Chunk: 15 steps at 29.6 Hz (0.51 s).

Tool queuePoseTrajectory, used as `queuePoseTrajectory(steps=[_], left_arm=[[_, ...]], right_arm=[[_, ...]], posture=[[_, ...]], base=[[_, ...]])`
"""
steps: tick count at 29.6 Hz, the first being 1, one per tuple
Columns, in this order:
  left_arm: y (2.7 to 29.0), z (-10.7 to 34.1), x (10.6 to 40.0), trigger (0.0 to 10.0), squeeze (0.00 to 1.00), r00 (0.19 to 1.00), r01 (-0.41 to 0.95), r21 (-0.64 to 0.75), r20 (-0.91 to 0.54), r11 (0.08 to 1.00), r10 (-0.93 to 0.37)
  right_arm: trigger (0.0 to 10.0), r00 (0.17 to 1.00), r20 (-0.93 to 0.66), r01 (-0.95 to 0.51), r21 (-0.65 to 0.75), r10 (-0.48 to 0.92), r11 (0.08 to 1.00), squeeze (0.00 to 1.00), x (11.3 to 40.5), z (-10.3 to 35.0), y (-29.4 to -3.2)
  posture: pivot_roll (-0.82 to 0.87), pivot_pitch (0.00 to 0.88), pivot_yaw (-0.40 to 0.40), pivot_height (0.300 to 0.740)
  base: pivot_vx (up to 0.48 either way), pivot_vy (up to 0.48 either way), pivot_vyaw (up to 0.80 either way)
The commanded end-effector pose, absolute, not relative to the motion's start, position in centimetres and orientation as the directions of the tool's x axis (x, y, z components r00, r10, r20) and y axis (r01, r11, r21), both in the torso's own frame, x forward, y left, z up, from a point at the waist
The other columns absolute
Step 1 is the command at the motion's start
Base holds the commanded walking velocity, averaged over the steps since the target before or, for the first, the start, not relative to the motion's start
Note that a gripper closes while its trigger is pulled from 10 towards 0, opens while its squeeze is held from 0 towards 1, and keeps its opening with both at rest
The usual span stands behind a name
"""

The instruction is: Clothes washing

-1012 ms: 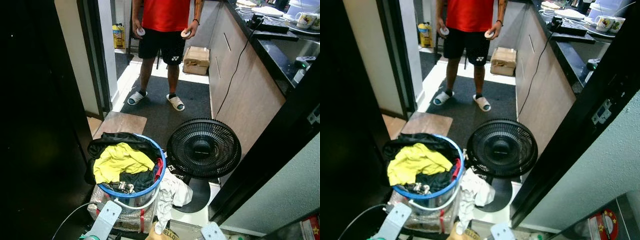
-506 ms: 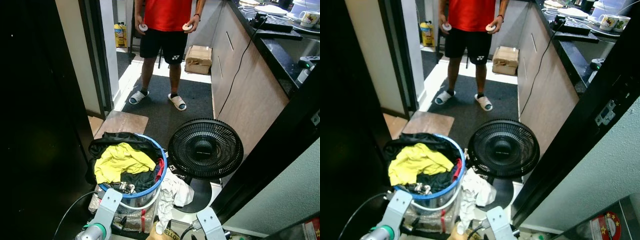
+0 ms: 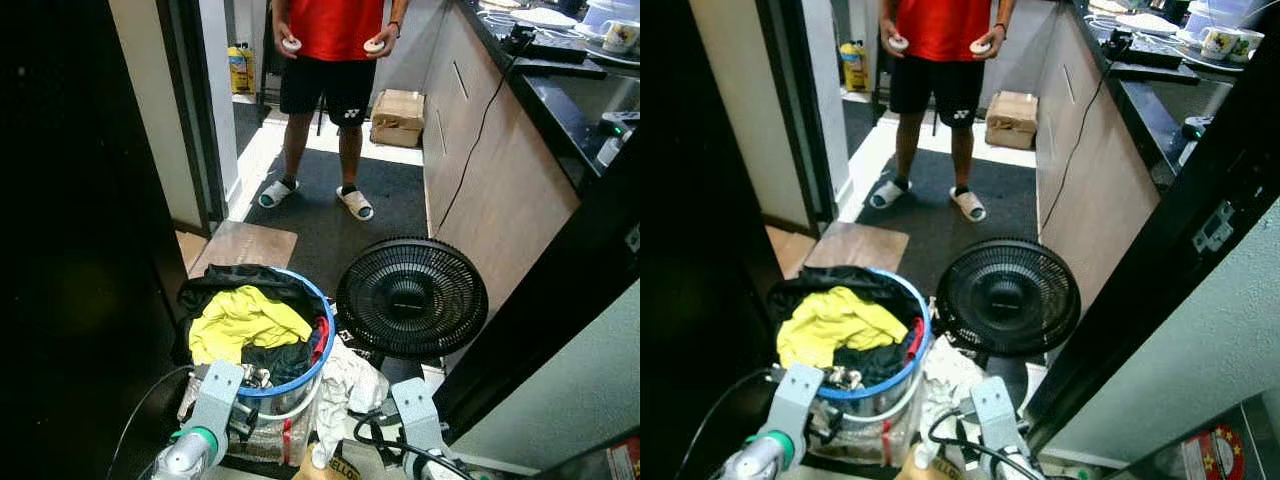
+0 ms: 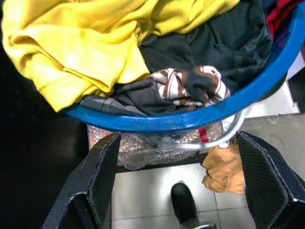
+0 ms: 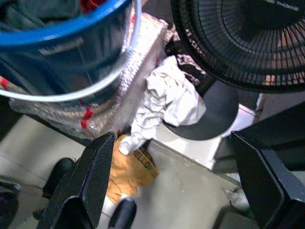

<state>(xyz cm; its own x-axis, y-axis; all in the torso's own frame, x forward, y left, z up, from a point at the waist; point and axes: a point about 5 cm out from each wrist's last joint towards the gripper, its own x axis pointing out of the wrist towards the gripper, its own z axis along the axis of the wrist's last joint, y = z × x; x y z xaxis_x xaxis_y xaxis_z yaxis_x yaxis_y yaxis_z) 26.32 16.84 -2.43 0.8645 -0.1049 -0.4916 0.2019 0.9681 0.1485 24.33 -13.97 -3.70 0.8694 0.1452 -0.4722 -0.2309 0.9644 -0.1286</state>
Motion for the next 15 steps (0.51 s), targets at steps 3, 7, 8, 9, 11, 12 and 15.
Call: queuePoseTrajectory(steps=[3,7,8,9,11,12,15], left_arm=[[16.31,-1.86,26.85,10.0,0.00,0.883,0.200,0.129,-0.453,0.971,-0.121],[16.20,-1.86,26.82,10.0,0.00,0.885,0.200,0.131,-0.449,0.971,-0.122],[16.20,-1.86,26.82,10.0,0.00,0.885,0.200,0.131,-0.449,0.971,-0.122],[16.20,-1.86,26.82,10.0,0.00,0.885,0.200,0.131,-0.449,0.971,-0.122],[16.28,-1.91,26.74,10.0,0.00,0.885,0.197,0.135,-0.451,0.971,-0.117],[16.28,-1.91,26.74,10.0,0.00,0.885,0.197,0.135,-0.451,0.971,-0.117],[16.34,-1.92,26.73,10.0,0.00,0.885,0.194,0.136,-0.451,0.971,-0.114]], right_arm=[[10.0,0.874,-0.460,-0.232,-0.117,0.154,0.966,0.00,24.45,-3.54,-13.83],[10.0,0.876,-0.459,-0.218,-0.111,0.144,0.970,0.00,24.41,-3.57,-13.94],[10.0,0.876,-0.459,-0.218,-0.111,0.144,0.970,0.00,24.41,-3.57,-13.94],[10.0,0.876,-0.459,-0.218,-0.111,0.144,0.970,0.00,24.41,-3.57,-13.94],[10.0,0.876,-0.459,-0.223,-0.109,0.150,0.969,0.00,24.28,-3.63,-13.87],[10.0,0.876,-0.459,-0.223,-0.109,0.150,0.969,0.00,24.28,-3.63,-13.87],[10.0,0.876,-0.458,-0.226,-0.110,0.153,0.968,0.00,24.24,-3.64,-13.83]], posture=[[0.06,0.000,0.004,0.740],[0.06,0.000,0.004,0.740],[0.06,0.000,0.004,0.740],[0.06,0.000,0.004,0.740],[0.05,0.000,0.010,0.740],[0.05,0.000,0.010,0.740],[0.05,0.000,0.010,0.740]], base=[[0.000,0.000,0.00],[0.000,0.000,0.00],[0.000,0.000,0.00],[0.000,0.000,0.00],[0.000,0.000,0.00],[0.000,0.000,0.00],[0.000,0.000,0.00]])
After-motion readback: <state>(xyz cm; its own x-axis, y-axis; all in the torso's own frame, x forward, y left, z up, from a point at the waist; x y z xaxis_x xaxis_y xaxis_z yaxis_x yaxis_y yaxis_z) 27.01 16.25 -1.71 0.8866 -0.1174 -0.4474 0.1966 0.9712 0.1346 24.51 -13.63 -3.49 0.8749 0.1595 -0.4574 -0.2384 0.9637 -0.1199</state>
